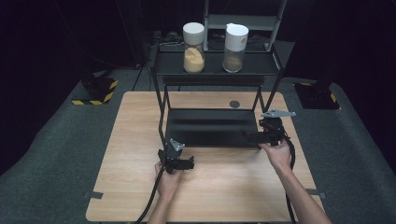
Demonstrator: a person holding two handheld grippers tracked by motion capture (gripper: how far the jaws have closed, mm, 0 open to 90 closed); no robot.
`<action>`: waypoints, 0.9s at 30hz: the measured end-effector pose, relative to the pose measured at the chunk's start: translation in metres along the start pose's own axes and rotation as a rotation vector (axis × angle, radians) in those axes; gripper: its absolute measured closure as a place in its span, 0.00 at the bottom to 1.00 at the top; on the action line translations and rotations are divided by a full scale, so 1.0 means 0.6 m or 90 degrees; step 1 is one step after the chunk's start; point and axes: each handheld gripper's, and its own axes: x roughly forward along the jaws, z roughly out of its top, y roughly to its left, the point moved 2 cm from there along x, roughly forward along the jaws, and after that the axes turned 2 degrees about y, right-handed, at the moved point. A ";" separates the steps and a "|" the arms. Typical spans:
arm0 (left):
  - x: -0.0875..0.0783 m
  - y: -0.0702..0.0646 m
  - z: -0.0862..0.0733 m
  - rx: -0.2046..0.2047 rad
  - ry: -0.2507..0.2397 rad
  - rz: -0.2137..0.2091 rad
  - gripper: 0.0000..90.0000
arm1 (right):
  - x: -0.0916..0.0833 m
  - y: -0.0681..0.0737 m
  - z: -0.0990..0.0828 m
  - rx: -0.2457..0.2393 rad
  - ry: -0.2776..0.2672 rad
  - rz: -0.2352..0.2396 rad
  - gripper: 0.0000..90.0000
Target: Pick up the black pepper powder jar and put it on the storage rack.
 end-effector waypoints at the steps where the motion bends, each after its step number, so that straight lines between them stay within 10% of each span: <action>1: 0.000 0.000 0.000 0.000 0.000 0.000 0.04 | 0.002 0.000 -0.002 -0.001 0.001 0.000 0.09; 27: 0.000 0.000 0.000 0.001 0.000 0.001 0.04 | 0.050 0.020 -0.060 -0.010 0.033 -0.008 0.09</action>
